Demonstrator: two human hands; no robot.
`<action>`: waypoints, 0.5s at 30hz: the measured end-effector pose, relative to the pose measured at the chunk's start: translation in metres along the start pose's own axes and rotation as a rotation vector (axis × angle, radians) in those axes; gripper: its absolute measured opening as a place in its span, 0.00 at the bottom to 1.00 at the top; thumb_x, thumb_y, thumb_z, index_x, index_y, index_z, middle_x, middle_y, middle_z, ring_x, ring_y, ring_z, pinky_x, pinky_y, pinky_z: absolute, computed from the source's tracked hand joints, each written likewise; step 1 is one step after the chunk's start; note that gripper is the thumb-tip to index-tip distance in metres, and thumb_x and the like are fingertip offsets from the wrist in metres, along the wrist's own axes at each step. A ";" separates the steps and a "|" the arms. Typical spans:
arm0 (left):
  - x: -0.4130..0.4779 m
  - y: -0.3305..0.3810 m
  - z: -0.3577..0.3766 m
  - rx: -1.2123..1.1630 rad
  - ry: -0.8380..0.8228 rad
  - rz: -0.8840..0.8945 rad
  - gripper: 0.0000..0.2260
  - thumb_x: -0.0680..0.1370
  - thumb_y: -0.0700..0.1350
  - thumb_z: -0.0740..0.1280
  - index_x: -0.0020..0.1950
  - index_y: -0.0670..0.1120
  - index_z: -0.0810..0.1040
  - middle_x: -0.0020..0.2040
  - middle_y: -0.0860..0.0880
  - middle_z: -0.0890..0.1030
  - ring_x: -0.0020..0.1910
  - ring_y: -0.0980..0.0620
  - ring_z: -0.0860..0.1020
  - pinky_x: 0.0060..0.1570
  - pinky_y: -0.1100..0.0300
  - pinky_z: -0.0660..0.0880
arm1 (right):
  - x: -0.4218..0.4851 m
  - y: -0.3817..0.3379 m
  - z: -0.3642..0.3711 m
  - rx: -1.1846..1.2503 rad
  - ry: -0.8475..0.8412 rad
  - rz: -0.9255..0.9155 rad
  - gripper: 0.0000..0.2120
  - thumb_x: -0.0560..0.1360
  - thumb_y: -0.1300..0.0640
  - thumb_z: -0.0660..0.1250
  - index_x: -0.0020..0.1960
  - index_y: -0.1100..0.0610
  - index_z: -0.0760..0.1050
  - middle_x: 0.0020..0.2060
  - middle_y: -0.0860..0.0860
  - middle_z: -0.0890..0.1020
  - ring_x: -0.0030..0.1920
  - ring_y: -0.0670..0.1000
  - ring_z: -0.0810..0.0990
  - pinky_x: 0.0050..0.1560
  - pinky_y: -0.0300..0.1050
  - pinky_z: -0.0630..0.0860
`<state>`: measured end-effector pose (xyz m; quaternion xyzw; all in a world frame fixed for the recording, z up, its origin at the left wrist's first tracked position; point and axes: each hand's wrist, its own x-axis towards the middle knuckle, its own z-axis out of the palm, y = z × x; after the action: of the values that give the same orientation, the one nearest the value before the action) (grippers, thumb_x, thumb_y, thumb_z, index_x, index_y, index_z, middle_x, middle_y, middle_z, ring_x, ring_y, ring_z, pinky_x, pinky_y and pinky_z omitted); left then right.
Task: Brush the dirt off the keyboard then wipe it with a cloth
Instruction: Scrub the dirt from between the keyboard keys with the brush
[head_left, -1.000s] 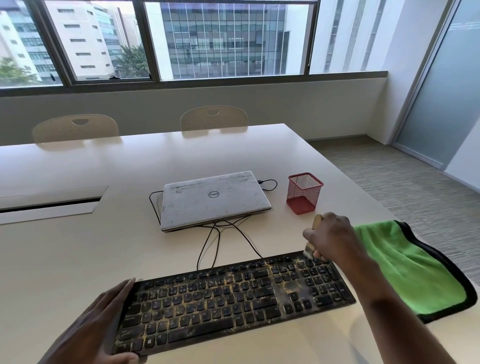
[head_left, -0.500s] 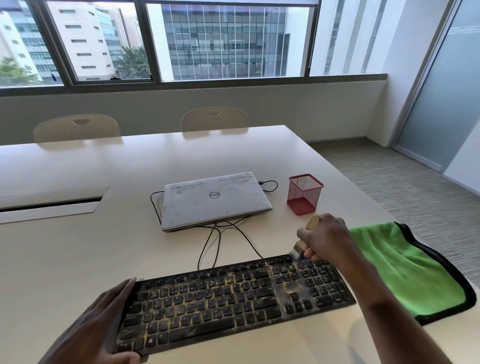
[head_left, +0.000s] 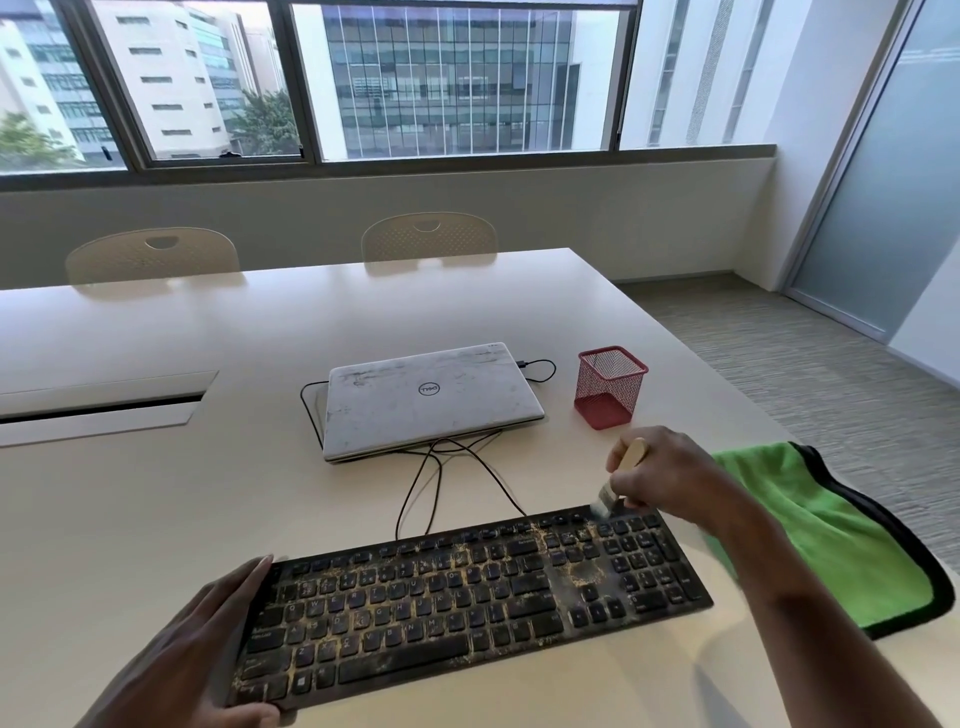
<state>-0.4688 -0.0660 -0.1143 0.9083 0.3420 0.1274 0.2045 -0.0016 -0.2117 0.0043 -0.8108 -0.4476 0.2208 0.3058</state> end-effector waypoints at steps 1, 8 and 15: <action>0.000 0.000 0.000 0.004 0.003 -0.002 0.56 0.62 0.79 0.71 0.83 0.59 0.54 0.80 0.64 0.58 0.77 0.67 0.58 0.67 0.64 0.63 | 0.000 0.000 0.000 -0.028 0.008 -0.023 0.07 0.69 0.67 0.73 0.37 0.56 0.82 0.27 0.49 0.82 0.27 0.44 0.80 0.29 0.41 0.78; 0.000 -0.002 0.001 -0.005 -0.018 -0.022 0.56 0.62 0.78 0.72 0.83 0.59 0.54 0.80 0.62 0.60 0.77 0.64 0.60 0.71 0.74 0.58 | -0.001 -0.003 0.001 -0.140 0.022 -0.118 0.01 0.72 0.60 0.76 0.42 0.56 0.85 0.34 0.48 0.85 0.33 0.46 0.83 0.38 0.41 0.82; 0.000 0.000 0.000 -0.019 -0.020 -0.007 0.56 0.62 0.78 0.71 0.83 0.58 0.54 0.80 0.63 0.59 0.77 0.65 0.60 0.70 0.72 0.60 | 0.002 -0.006 0.003 -0.156 0.153 -0.126 0.07 0.77 0.55 0.73 0.45 0.58 0.83 0.31 0.47 0.83 0.27 0.40 0.82 0.28 0.28 0.72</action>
<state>-0.4686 -0.0660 -0.1146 0.9064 0.3418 0.1209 0.2168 -0.0058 -0.2066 0.0065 -0.8169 -0.4888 0.1031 0.2883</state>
